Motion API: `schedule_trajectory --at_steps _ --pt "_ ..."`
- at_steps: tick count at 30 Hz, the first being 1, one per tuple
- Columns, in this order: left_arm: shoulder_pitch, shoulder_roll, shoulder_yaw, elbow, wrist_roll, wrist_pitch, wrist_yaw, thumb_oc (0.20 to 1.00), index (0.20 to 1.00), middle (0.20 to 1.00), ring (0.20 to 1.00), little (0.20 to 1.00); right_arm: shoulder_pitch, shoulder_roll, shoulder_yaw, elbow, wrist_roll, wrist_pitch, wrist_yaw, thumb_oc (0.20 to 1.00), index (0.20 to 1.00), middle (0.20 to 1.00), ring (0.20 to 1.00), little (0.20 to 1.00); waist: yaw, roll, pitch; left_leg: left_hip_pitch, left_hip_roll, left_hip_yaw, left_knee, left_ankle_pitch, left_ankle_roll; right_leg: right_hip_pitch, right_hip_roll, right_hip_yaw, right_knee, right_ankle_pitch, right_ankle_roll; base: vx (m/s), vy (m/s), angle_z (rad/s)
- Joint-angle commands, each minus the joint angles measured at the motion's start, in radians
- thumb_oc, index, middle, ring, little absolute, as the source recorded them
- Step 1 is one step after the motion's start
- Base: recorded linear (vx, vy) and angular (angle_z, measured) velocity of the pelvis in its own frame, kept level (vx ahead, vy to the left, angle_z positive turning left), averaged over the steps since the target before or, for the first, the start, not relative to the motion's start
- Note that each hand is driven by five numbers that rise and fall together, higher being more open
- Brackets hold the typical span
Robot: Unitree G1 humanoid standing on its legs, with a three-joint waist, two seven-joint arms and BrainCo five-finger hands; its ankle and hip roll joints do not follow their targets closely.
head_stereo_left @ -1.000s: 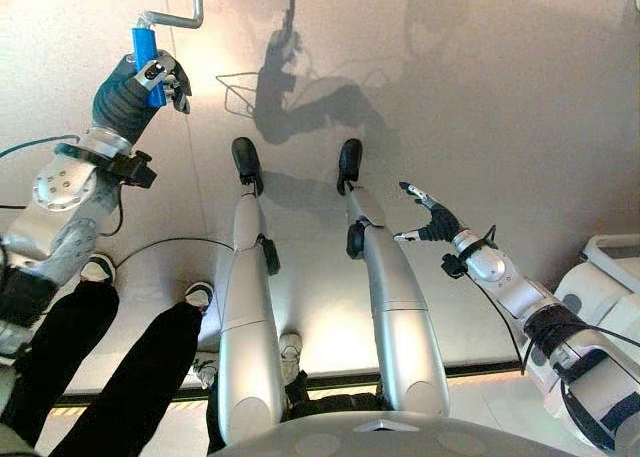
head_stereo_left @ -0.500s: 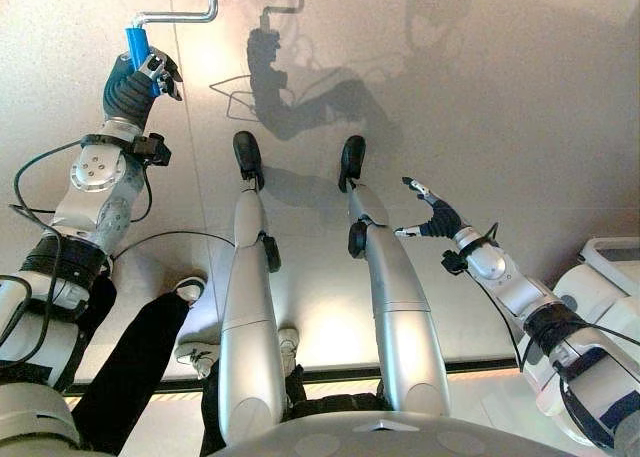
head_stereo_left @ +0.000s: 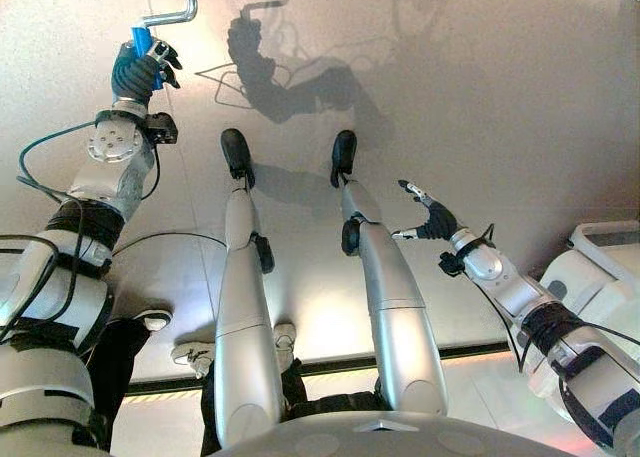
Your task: Raise the hospital bed
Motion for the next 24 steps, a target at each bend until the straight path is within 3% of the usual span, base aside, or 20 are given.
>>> schedule_trajectory --at_steps 1,19,24 --pt "-0.082 -0.013 -0.026 -0.023 0.092 -0.018 -0.005 0.2 0.2 0.2 0.2 0.2 -0.002 0.009 0.045 -0.002 0.032 -0.007 0.0 1.0 1.0 1.0 1.0 1.0 -0.008 -0.054 -0.002 0.064 -0.05 0.04 0.173 -0.237 0.043 0.041 0.033 0.052 -0.085 0.095 0.125 0.0 0.0 0.0" --pt "-0.286 -0.156 -0.164 0.056 0.23 -0.012 -0.005 0.2 0.2 0.2 0.2 0.2 -0.055 0.029 0.105 0.041 0.044 -0.01 0.013 1.0 1.0 1.0 1.0 1.0 -0.039 -0.066 -0.002 0.045 -0.038 0.043 0.195 -0.249 0.044 0.007 0.048 0.065 -0.062 0.09 0.12 0.0 -0.01 -0.01" --pt "-0.285 -0.175 -0.193 -0.014 0.222 -0.03 -0.011 0.2 0.2 0.2 0.2 0.2 -0.053 0.023 0.103 0.046 0.041 -0.011 0.009 1.0 1.0 1.0 1.0 1.0 -0.039 -0.06 -0.002 0.051 -0.039 0.041 0.191 -0.247 0.043 0.012 0.048 0.066 -0.064 0.092 0.12 0.0 0.0 0.0"
